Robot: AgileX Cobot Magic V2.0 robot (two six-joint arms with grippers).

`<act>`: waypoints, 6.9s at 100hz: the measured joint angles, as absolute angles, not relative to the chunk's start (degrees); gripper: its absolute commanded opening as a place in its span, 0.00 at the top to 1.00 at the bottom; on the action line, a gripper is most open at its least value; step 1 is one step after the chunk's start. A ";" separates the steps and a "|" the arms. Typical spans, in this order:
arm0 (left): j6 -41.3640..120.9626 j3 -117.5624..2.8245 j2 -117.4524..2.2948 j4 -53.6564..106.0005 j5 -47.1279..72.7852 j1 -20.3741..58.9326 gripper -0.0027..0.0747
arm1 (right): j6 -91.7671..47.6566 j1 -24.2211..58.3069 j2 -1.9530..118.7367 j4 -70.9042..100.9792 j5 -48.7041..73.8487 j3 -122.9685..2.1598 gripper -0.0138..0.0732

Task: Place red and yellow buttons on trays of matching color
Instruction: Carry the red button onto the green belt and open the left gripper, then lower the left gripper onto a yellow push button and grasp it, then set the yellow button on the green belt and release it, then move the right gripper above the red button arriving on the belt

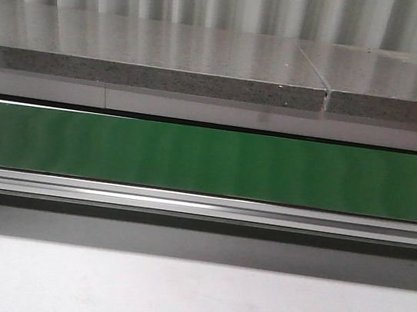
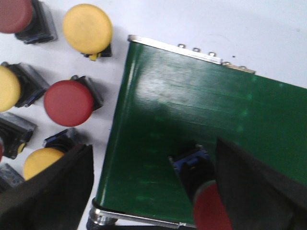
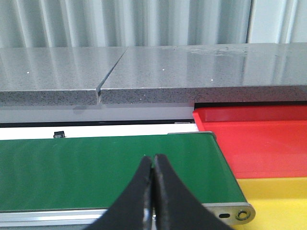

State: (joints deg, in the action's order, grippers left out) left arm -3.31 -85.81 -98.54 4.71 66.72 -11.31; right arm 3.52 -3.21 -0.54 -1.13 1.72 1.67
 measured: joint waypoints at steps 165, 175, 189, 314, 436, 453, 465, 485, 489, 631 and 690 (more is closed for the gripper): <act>-3.31 -77.82 -106.26 4.80 63.91 -21.84 0.30 | 3.52 -3.21 -0.54 -1.13 1.72 1.67 0.92; -3.31 -77.82 -106.90 4.71 63.68 -21.84 0.30 | 3.52 -3.21 -0.54 -1.13 1.72 1.67 0.92; -3.31 -77.82 -107.72 4.59 63.47 -21.84 0.30 | 3.52 -3.21 -0.54 -1.13 1.72 1.67 0.92; -1.81 -77.82 -93.67 3.20 66.94 -21.09 0.66 | 3.52 -3.21 -0.54 -1.13 1.72 1.67 0.92; 1.49 -77.82 -93.79 3.80 61.32 -4.36 0.33 | 3.52 -3.21 -0.54 -1.13 1.72 1.67 0.92; 2.75 -77.82 -88.50 3.80 59.63 -1.05 0.58 | 3.52 -3.21 -0.54 -1.13 1.72 1.67 0.92; 4.47 -77.63 -84.77 3.95 58.97 1.66 0.90 | 3.52 -3.21 -0.54 -1.13 1.72 1.67 0.92; 5.14 -73.39 -76.71 4.77 55.49 4.74 0.99 | 3.52 -3.21 -0.54 -1.13 1.72 1.67 0.92; 5.14 -71.90 -74.78 4.77 54.69 5.19 0.99 | 3.52 -3.21 -0.54 -1.13 1.72 1.67 0.92; 5.50 -28.63 -8.67 3.45 47.42 9.06 0.99 | 3.52 -3.21 -0.54 -1.13 7.30 -1.00 0.92; 5.50 -28.63 -8.64 3.38 48.05 9.06 0.99 | 0.78 -1.58 24.94 -0.62 32.02 -30.49 0.92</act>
